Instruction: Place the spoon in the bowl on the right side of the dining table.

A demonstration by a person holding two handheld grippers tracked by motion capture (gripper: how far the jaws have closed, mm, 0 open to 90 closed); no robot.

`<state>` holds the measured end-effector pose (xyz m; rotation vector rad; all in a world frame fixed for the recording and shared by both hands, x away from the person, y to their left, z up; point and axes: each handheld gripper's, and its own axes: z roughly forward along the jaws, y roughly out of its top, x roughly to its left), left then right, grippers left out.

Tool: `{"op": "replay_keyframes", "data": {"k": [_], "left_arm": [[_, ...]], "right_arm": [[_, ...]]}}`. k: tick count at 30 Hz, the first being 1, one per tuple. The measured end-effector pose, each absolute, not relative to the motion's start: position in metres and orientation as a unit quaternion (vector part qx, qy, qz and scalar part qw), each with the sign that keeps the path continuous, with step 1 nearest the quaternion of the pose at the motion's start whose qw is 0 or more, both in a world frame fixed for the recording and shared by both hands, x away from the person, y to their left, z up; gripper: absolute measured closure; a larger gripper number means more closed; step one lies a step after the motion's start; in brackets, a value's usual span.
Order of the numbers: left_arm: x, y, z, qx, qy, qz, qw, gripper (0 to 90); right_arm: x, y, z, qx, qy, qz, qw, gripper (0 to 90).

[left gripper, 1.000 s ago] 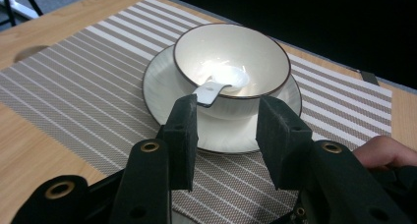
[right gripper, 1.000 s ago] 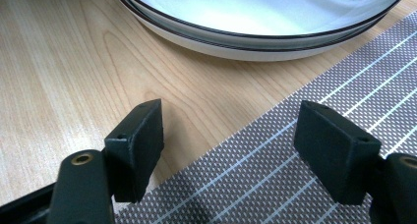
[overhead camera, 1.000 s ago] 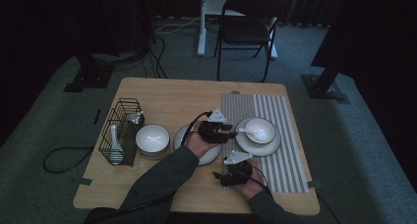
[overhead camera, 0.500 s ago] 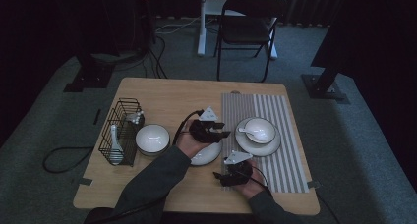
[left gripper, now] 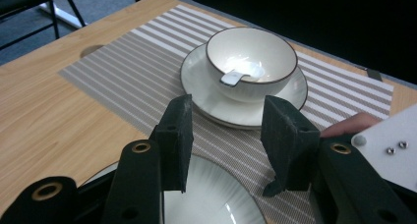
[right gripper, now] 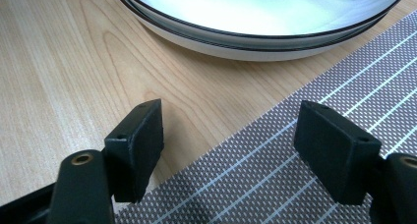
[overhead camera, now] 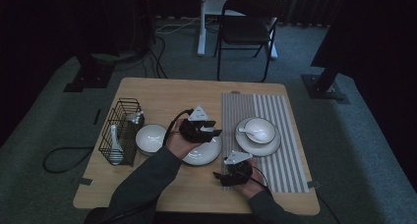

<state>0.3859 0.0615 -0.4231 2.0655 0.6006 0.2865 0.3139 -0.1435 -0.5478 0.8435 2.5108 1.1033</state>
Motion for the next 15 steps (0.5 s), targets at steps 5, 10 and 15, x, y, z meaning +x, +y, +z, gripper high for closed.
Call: {"op": "replay_keyframes", "data": {"k": [5, 10, 15], "left_arm": [[0.383, 0.075, -0.418, 0.838, 0.254, 0.126, 0.466, 56.1], [0.379, 0.088, -0.41, 0.833, 0.258, 0.138, 0.47, 56.1], [0.376, 0.1, -0.403, 0.83, 0.262, 0.151, 0.469, 55.8]], "right_arm": [[0.314, -0.143, -0.548, 0.291, 0.867, 0.381, 0.136, 26.6], [0.314, -0.144, -0.548, 0.291, 0.867, 0.381, 0.137, 26.6], [0.314, -0.144, -0.548, 0.291, 0.867, 0.381, 0.136, 26.6]]}}
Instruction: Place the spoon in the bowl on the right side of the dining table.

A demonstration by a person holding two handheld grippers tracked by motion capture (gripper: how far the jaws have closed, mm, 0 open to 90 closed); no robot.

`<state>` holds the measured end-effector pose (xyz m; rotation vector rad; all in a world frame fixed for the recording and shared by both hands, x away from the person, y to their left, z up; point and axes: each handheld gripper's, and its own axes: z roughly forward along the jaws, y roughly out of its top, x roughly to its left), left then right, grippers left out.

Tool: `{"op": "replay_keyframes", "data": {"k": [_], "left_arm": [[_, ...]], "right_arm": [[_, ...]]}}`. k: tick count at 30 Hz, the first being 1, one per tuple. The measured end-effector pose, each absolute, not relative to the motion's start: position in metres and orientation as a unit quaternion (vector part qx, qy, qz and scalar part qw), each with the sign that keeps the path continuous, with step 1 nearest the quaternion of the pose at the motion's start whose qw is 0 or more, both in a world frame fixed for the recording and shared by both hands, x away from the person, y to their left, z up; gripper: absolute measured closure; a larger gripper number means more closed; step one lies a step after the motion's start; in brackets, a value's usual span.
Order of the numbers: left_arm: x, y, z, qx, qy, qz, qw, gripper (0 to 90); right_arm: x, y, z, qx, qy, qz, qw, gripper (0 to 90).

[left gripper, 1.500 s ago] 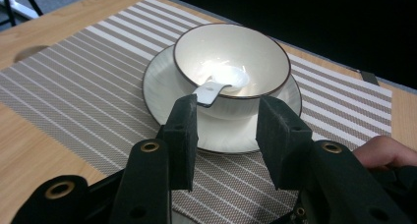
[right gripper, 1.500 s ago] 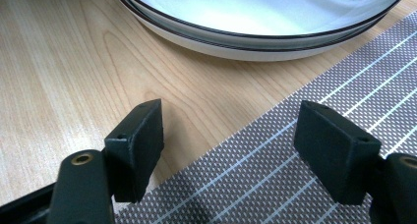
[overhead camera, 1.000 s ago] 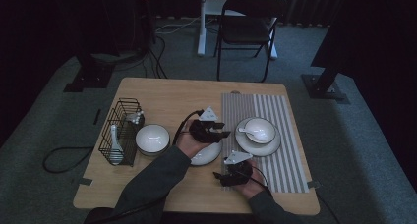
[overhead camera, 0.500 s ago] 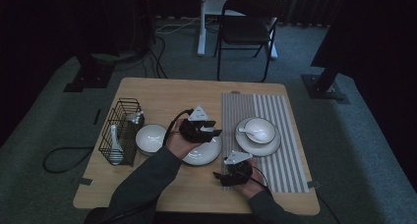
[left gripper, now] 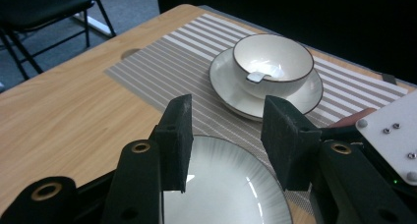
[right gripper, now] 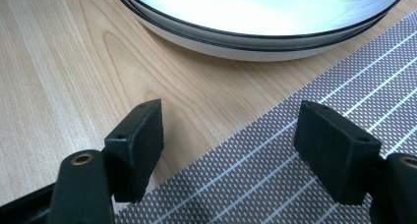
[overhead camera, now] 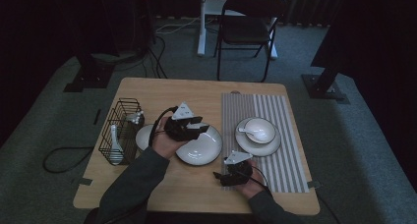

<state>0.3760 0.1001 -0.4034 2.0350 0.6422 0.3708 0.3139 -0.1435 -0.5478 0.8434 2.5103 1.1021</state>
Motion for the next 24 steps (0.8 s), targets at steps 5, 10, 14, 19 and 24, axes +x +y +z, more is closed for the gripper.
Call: {"op": "replay_keyframes", "data": {"k": [5, 10, 14, 19, 24], "left_arm": [[0.372, 0.113, -0.397, 0.828, 0.267, 0.162, 0.466, 55.8], [0.369, 0.126, -0.392, 0.828, 0.269, 0.174, 0.46, 55.4], [0.365, 0.135, -0.385, 0.825, 0.27, 0.185, 0.461, 55.4], [0.361, 0.146, -0.378, 0.822, 0.272, 0.201, 0.458, 54.7], [0.359, 0.157, -0.369, 0.818, 0.276, 0.21, 0.459, 54.6]], "right_arm": [[0.314, -0.144, -0.548, 0.291, 0.867, 0.38, 0.136, 26.6], [0.314, -0.143, -0.548, 0.292, 0.867, 0.381, 0.136, 26.6], [0.314, -0.144, -0.548, 0.292, 0.867, 0.38, 0.136, 26.6], [0.314, -0.144, -0.548, 0.292, 0.867, 0.38, 0.136, 26.6], [0.314, -0.143, -0.548, 0.292, 0.867, 0.381, 0.136, 26.6]]}}
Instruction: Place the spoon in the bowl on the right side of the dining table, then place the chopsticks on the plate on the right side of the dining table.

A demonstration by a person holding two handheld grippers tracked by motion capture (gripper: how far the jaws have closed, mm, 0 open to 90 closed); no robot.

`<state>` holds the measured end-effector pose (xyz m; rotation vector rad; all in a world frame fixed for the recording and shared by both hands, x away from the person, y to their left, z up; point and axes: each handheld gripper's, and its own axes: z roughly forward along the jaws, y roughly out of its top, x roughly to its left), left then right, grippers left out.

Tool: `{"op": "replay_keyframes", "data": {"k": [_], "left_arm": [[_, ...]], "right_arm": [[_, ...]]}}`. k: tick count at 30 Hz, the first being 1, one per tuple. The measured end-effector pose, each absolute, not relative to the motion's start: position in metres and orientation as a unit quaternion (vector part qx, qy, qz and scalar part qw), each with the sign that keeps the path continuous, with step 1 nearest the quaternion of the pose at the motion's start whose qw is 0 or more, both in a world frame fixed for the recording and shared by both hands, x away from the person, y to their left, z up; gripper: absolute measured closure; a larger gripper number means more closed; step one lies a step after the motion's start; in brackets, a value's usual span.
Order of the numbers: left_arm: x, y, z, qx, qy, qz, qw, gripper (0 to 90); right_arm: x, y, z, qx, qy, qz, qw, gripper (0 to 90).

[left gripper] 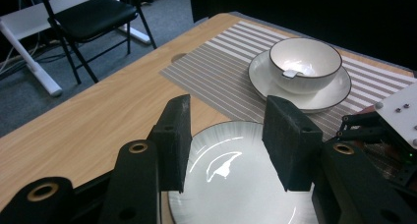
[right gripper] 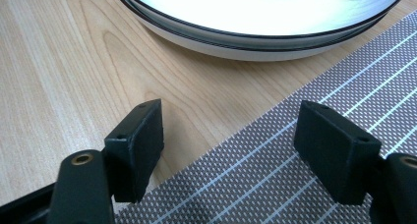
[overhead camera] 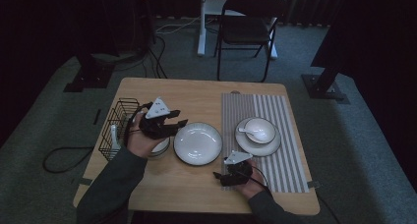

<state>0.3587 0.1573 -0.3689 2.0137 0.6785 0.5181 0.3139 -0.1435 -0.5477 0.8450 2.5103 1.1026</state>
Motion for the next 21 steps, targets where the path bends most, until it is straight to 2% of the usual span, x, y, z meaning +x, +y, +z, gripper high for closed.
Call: {"op": "replay_keyframes", "data": {"k": [21], "left_arm": [[0.357, 0.19, -0.349, 0.801, 0.298, 0.241, 0.459, 51.1]], "right_arm": [[0.314, -0.143, -0.548, 0.292, 0.867, 0.381, 0.136, 26.6]]}}
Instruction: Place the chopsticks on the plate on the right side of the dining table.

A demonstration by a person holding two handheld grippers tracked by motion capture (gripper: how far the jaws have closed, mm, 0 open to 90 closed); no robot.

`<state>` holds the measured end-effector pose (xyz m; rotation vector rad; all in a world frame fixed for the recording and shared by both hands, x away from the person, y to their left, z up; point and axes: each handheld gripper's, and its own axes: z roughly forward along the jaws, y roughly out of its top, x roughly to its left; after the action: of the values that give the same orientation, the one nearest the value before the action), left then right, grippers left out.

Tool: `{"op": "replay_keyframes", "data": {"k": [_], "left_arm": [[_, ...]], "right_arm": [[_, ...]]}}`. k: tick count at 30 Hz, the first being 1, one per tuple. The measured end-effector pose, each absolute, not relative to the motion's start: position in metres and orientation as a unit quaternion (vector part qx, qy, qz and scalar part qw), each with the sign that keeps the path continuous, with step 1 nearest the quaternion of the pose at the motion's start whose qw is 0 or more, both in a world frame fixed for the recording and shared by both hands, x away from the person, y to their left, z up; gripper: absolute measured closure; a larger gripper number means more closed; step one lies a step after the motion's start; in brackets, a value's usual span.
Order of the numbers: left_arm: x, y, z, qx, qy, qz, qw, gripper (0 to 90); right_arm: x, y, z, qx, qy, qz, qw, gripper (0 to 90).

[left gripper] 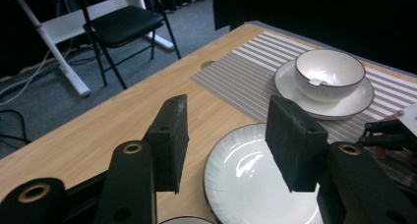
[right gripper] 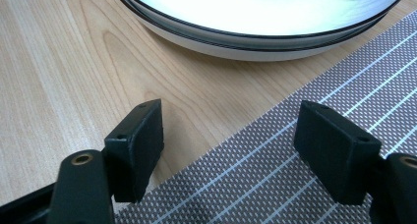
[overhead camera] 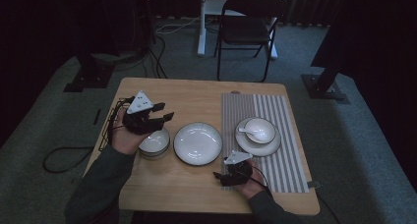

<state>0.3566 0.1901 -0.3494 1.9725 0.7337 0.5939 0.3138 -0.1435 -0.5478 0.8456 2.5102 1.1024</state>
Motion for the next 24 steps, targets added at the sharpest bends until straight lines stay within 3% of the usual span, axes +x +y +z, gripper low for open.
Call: {"op": "replay_keyframes", "data": {"k": [24], "left_arm": [[0.364, 0.244, -0.345, 0.78, 0.356, 0.275, 0.434, 51.0]], "right_arm": [[0.314, -0.143, -0.548, 0.292, 0.867, 0.381, 0.136, 26.6]]}}
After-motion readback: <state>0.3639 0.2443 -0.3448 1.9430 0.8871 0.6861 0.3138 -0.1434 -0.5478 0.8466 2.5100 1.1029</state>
